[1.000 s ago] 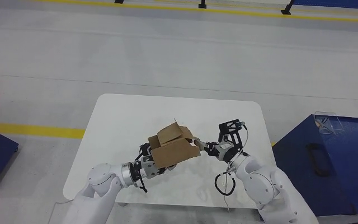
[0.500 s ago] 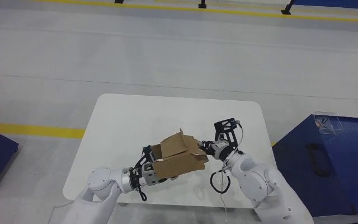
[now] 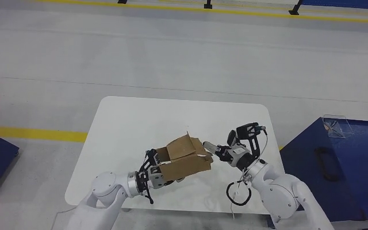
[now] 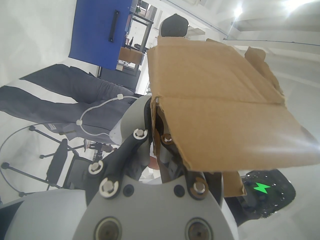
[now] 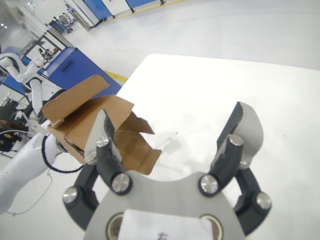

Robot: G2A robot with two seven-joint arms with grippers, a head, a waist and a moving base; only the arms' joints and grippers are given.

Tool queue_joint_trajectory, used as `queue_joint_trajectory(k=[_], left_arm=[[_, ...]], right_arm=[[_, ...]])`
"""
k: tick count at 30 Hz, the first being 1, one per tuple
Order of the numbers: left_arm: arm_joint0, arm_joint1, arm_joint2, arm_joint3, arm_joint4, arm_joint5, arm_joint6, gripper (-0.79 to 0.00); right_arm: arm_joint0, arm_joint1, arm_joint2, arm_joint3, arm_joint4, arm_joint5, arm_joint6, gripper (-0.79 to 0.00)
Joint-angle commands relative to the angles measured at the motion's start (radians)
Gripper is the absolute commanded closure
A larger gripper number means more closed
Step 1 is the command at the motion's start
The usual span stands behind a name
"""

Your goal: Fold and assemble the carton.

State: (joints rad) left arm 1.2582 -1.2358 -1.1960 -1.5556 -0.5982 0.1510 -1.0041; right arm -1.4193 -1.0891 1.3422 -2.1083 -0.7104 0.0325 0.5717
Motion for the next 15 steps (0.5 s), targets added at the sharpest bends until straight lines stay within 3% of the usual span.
queue_joint_trajectory(k=[1,7,15], left_arm=[[0.009,0.001,0.002,-0.007,0.014,-0.023,0.014,0.0],[0.018,0.005,0.005,-0.012,0.028,-0.046,0.031,0.0],[0.024,0.009,0.001,-0.011,0.039,-0.077,0.05,0.0]], right_arm=[[0.013,-0.002,-0.025,0.014,-0.014,0.003,0.017,-0.785],[0.055,-0.011,-0.097,0.051,-0.056,0.024,0.035,-0.785],[0.071,-0.015,-0.1,0.054,-0.046,0.026,0.046,-0.785]])
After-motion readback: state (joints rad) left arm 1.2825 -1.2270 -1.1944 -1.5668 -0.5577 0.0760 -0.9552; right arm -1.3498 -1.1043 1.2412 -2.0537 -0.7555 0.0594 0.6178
